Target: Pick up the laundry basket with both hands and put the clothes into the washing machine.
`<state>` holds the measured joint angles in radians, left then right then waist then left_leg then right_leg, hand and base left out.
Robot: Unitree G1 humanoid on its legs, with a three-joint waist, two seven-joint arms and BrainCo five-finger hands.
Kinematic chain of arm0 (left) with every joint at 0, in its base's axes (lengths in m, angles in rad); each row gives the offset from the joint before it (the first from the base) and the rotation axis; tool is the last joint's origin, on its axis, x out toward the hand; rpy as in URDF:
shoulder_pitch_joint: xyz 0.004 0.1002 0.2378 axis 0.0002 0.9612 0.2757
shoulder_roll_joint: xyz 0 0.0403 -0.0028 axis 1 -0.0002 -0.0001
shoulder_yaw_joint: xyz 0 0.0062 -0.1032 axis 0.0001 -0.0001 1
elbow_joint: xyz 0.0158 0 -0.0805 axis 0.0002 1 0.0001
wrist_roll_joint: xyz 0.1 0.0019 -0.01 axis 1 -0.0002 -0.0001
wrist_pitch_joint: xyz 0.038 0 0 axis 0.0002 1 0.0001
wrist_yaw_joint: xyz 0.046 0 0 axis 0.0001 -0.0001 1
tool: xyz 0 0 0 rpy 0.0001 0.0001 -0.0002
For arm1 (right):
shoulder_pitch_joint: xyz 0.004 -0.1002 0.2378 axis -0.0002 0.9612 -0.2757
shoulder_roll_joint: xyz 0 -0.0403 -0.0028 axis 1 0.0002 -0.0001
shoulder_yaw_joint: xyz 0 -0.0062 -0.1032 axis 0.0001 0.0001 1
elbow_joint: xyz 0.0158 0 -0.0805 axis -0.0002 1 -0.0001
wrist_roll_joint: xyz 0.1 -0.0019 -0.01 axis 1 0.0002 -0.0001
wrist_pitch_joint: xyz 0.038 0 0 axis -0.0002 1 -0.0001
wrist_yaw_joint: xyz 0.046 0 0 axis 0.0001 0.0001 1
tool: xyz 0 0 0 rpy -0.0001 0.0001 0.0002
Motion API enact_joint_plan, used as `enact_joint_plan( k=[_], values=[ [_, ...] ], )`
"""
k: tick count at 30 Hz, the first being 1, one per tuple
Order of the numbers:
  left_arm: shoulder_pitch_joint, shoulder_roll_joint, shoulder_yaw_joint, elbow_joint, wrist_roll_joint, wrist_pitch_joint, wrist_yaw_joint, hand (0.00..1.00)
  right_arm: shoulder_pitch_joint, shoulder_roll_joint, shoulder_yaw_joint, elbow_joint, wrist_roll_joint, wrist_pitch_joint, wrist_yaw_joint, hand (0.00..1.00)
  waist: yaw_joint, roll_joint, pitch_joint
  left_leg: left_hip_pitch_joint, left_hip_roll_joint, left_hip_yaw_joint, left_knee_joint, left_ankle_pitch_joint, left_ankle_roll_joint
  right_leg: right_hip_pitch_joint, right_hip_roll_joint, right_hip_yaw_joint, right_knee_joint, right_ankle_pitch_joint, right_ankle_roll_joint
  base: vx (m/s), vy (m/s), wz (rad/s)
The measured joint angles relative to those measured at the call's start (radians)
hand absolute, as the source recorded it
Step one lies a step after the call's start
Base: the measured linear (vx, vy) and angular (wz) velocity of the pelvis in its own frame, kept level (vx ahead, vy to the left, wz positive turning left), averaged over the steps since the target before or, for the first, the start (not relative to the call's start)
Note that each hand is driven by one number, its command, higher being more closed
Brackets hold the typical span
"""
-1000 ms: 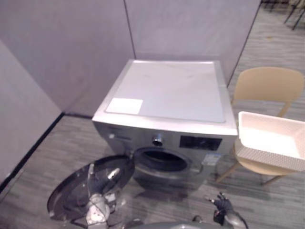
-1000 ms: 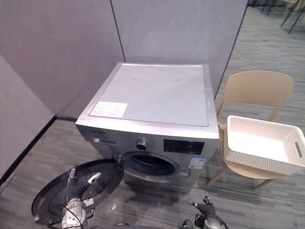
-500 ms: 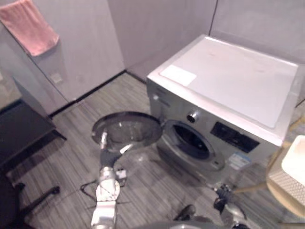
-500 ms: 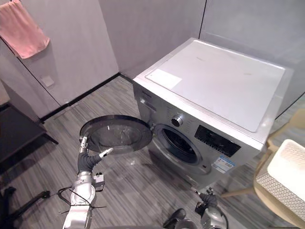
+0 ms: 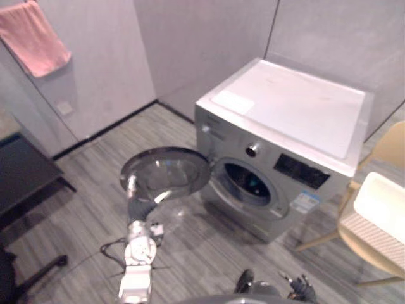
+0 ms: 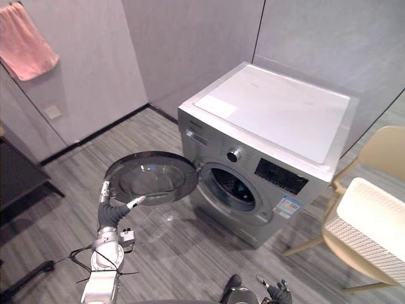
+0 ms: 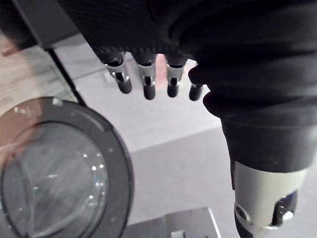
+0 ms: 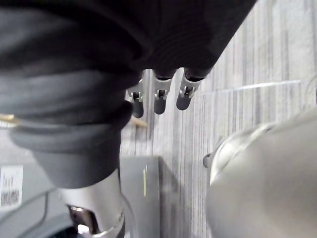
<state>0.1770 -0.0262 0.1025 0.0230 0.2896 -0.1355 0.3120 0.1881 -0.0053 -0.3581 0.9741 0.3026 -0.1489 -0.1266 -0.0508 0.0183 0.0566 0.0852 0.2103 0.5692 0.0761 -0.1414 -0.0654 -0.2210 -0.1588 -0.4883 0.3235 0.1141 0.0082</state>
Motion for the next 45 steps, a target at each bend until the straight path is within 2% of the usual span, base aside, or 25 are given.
enact_joint_plan(
  k=[1, 2, 3, 4, 6, 8, 10, 12, 19, 21, 23, 25, 28, 31, 33, 34, 37, 39, 42, 43, 44, 45],
  values=[
    [-0.005, 0.006, 0.005, 0.007, 0.0, 0.001, 0.001, 0.0, 0.006, 0.002, -0.003, 0.012, 0.0, 0.0, 0.001, 0.0, -0.002, -0.013, -0.002, -0.005, 0.003, -0.011, 0.0, 0.002, -0.004, -0.002, 0.001, 0.011, 0.027, -0.02, 0.006, 0.04, -0.185, 0.49],
    [-0.009, 0.024, 0.032, 0.014, -0.001, 0.006, 0.002, 0.0, 0.028, 0.008, -0.023, 0.057, 0.0, 0.001, 0.001, 0.0, -0.023, -0.064, -0.01, -0.022, 0.006, -0.051, 0.0, 0.006, -0.028, 0.0, 0.004, 0.04, 0.038, -0.068, 0.022, 0.09, -0.172, 0.38],
    [-0.007, 0.026, 0.068, 0.026, -0.002, 0.021, 0.002, 0.0, 0.044, 0.007, -0.047, 0.082, 0.0, 0.002, -0.001, 0.0, -0.024, -0.075, -0.019, -0.024, 0.008, -0.059, -0.013, 0.035, -0.046, 0.01, 0.025, 0.031, -0.004, -0.068, 0.02, 0.12, -0.162, 0.26],
    [-0.007, 0.023, 0.075, 0.026, -0.002, 0.024, 0.003, 0.0, 0.052, 0.004, -0.061, 0.084, 0.0, 0.002, 0.0, 0.0, -0.024, -0.076, -0.02, -0.028, 0.012, -0.056, -0.017, 0.041, -0.049, 0.016, 0.038, 0.029, -0.034, -0.068, 0.02, 0.15, -0.136, -0.12],
    [-0.016, 0.035, 0.115, 0.024, -0.002, 0.036, 0.019, 0.0, 0.061, -0.004, -0.106, 0.102, -0.002, 0.004, 0.001, 0.0, -0.025, -0.084, -0.029, -0.035, 0.004, -0.037, -0.026, 0.046, -0.049, 0.081, 0.08, 0.048, -0.222, -0.054, -0.002, 0.14, -0.136, -0.22],
    [-0.048, 0.045, 0.149, 0.012, -0.002, 0.044, 0.022, 0.0, 0.059, -0.007, -0.118, 0.1, -0.016, 0.005, 0.002, 0.0, -0.02, -0.073, -0.03, -0.031, -0.009, -0.018, -0.025, 0.046, -0.049, 0.123, 0.092, 0.083, -0.341, -0.032, -0.003, 0.05, -0.082, -0.29],
    [-0.056, 0.055, 0.176, -0.012, -0.001, 0.044, 0.023, 0.0, 0.054, -0.01, -0.116, 0.093, -0.032, 0.006, 0.017, 0.0, -0.02, -0.053, -0.037, -0.032, -0.008, -0.009, -0.026, 0.046, -0.049, 0.127, 0.104, 0.099, -0.378, -0.003, -0.007, -0.04, -0.033, -0.33],
    [-0.072, 0.069, 0.2, -0.065, 0.001, 0.043, 0.027, 0.0, 0.054, -0.011, -0.113, 0.064, -0.038, 0.006, 0.026, 0.0, -0.02, -0.046, -0.043, -0.03, -0.01, 0.009, -0.024, 0.038, -0.053, 0.127, 0.11, 0.126, -0.399, 0.005, -0.004, -0.08, -0.001, -0.32],
    [-0.204, 0.127, 0.302, -0.057, 0.073, 0.07, 0.065, 0.0, 0.064, -0.027, -0.062, -0.029, -0.041, 0.001, 0.063, 0.0, -0.032, -0.071, -0.038, -0.096, -0.01, 0.01, 0.012, 0.027, -0.052, 0.082, 0.106, 0.151, -0.421, 0.039, 0.001, -0.12, 0.016, -0.08],
    [-0.269, 0.176, 0.331, -0.019, 0.077, 0.085, 0.075, 0.0, 0.064, -0.028, -0.054, -0.049, -0.041, 0.001, 0.065, 0.0, -0.035, -0.073, -0.022, -0.121, -0.014, 0.01, 0.027, 0.028, -0.051, 0.054, 0.102, 0.159, -0.421, 0.053, 0.009, -0.07, 0.023, -0.04],
    [-0.391, 0.274, 0.352, 0.082, 0.077, 0.114, 0.083, 0.0, 0.061, -0.042, -0.02, -0.072, -0.043, 0.001, 0.069, 0.0, -0.039, -0.073, 0.01, -0.169, -0.014, 0.01, 0.051, 0.026, -0.043, 0.012, 0.099, 0.174, -0.421, 0.082, 0.019, -0.11, 0.043, -0.06],
    [-0.485, 0.355, 0.353, 0.149, 0.078, 0.137, 0.081, 0.0, 0.053, -0.045, -0.016, -0.096, -0.054, 0.001, 0.074, 0.0, -0.043, -0.074, 0.041, -0.208, -0.009, 0.016, 0.072, 0.021, -0.035, -0.023, 0.097, 0.203, -0.421, 0.116, 0.051, -0.1, 0.08, -0.16],
    [-0.628, 0.475, 0.351, 0.227, 0.078, 0.168, 0.075, 0.0, 0.031, -0.047, 0.021, -0.104, -0.069, 0.001, 0.088, 0.0, -0.043, -0.088, 0.08, -0.273, 0.015, 0.039, 0.107, 0.014, -0.02, -0.098, 0.108, 0.249, -0.422, 0.218, 0.079, -0.13, 0.139, -0.33],
    [-0.737, 0.547, 0.329, 0.299, 0.078, 0.187, 0.059, 0.0, 0.027, -0.041, 0.026, -0.106, -0.069, 0.002, 0.09, 0.0, -0.047, -0.096, 0.107, -0.32, 0.04, 0.047, 0.142, 0.009, 0.001, -0.148, 0.122, 0.265, -0.424, 0.316, 0.081, -0.1, 0.146, -0.24],
    [-0.819, 0.596, 0.287, 0.359, 0.08, 0.199, 0.057, 0.0, 0.028, -0.04, 0.033, -0.106, -0.069, 0.002, 0.092, 0.0, -0.048, -0.111, 0.128, -0.351, 0.051, 0.044, 0.165, 0.004, 0.018, -0.173, 0.123, 0.269, -0.426, 0.362, 0.046, -0.06, 0.147, -0.05],
    [-0.86, 0.62, 0.261, 0.38, 0.08, 0.203, 0.057, 0.0, 0.032, -0.039, 0.055, -0.106, -0.068, 0.002, 0.094, 0.0, -0.048, -0.127, 0.137, -0.37, 0.054, 0.039, 0.181, 0.0, 0.025, -0.183, 0.123, 0.27, -0.428, 0.37, 0.036, -0.04, 0.129, 0.07],
    [-0.954, 0.658, 0.209, 0.434, 0.081, 0.214, 0.035, 0.0, 0.039, -0.017, 0.067, -0.124, -0.066, 0.002, 0.109, 0.0, -0.046, -0.148, 0.156, -0.415, 0.07, 0.021, 0.208, -0.002, 0.029, -0.21, 0.125, 0.269, -0.429, 0.396, 0.006, -0.01, 0.126, 0.1],
    [-1.032, 0.699, 0.153, 0.505, 0.09, 0.22, 0.015, 0.0, 0.051, -0.007, 0.121, -0.152, -0.055, 0.0, 0.111, 0.0, -0.046, -0.17, 0.163, -0.445, 0.091, 0.015, 0.231, -0.001, 0.03, -0.224, 0.133, 0.273, -0.429, 0.397, 0.005, 0.04, 0.087, 0.09],
    [-1.098, 0.721, 0.118, 0.543, 0.097, 0.22, 0.008, 0.0, 0.056, 0.004, 0.163, -0.187, -0.033, -0.001, 0.113, 0.0, -0.045, -0.191, 0.163, -0.471, 0.12, 0.008, 0.247, 0.002, 0.027, -0.24, 0.153, 0.278, -0.43, 0.397, 0.005, 0.07, 0.04, -0.02],
    [-1.146, 0.728, 0.105, 0.581, 0.096, 0.221, -0.009, 0.0, 0.057, 0.009, 0.179, -0.205, -0.018, -0.001, 0.118, 0.0, -0.038, -0.201, 0.163, -0.481, 0.148, 0.009, 0.252, 0.008, 0.021, -0.247, 0.171, 0.283, -0.43, 0.396, 0.006, 0.08, 0.011, -0.1],
    [-1.159, 0.734, 0.099, 0.596, 0.097, 0.22, -0.019, 0.0, 0.057, 0.012, 0.181, -0.212, -0.014, -0.001, 0.123, 0.0, -0.036, -0.197, 0.167, -0.485, 0.168, 0.008, 0.255, 0.011, 0.017, -0.249, 0.182, 0.269, -0.428, 0.391, 0.012, 0.12, 0.001, -0.36],
    [-1.186, 0.742, 0.098, 0.621, 0.096, 0.221, -0.031, 0.0, 0.055, 0.014, 0.193, -0.221, -0.006, -0.001, 0.131, 0.0, -0.012, -0.189, 0.172, -0.489, 0.217, 0.018, 0.257, 0.022, 0.001, -0.262, 0.186, 0.187, -0.388, 0.352, 0.02, 0.18, 0.018, -0.59]
  ],
)
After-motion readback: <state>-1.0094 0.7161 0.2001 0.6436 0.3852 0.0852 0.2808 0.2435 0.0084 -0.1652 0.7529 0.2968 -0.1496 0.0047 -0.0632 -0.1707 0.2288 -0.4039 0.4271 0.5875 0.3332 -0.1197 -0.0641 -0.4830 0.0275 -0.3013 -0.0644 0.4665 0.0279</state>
